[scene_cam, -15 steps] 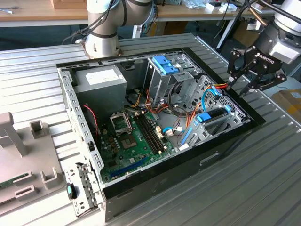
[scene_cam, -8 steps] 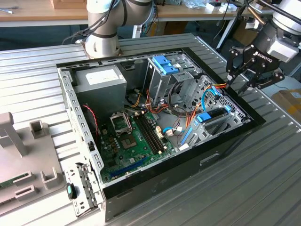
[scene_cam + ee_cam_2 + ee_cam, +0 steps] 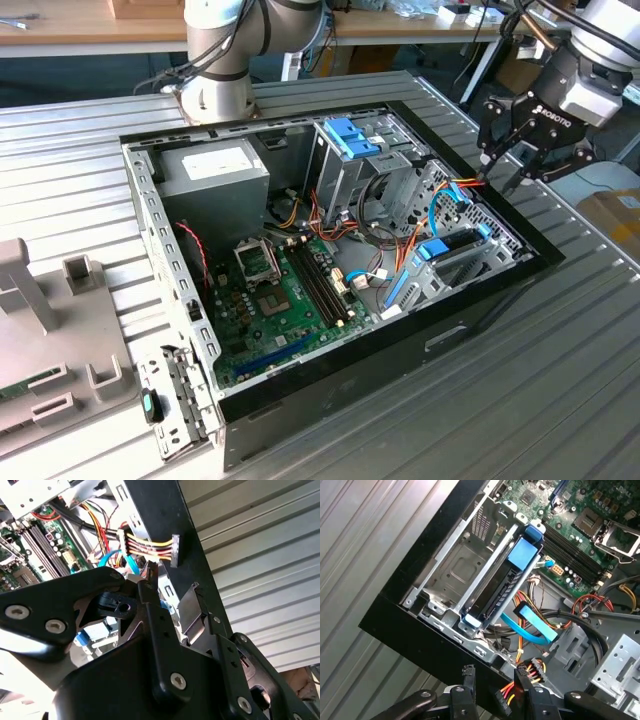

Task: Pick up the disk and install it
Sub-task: 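Insert the first disk wire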

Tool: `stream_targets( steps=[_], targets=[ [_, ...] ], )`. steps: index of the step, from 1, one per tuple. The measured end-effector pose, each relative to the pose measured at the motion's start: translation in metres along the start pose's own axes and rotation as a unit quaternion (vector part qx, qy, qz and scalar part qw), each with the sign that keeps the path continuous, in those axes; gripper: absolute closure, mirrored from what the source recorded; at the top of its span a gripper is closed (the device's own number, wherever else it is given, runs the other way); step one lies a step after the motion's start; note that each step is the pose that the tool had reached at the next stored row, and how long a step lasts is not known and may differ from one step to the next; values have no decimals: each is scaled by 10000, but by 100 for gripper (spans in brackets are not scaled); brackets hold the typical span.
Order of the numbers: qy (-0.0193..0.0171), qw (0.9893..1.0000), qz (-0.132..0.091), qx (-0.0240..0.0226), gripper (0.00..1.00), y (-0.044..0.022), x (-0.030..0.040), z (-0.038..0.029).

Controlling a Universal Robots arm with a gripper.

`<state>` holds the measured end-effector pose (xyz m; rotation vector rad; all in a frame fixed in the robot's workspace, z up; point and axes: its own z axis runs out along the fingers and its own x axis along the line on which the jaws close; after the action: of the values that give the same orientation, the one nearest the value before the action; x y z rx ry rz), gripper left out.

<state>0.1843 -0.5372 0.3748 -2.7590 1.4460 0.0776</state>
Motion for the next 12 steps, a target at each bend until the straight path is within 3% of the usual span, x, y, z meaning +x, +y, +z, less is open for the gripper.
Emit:
stream_targets(
  steps=[2,7,12],
  targets=[
    [0,10000,-1,0,56,-31,19,11],
    [1,10000,0,0,56,-31,23,65],
    [1,10000,0,0,56,-31,23,68]
  ],
)
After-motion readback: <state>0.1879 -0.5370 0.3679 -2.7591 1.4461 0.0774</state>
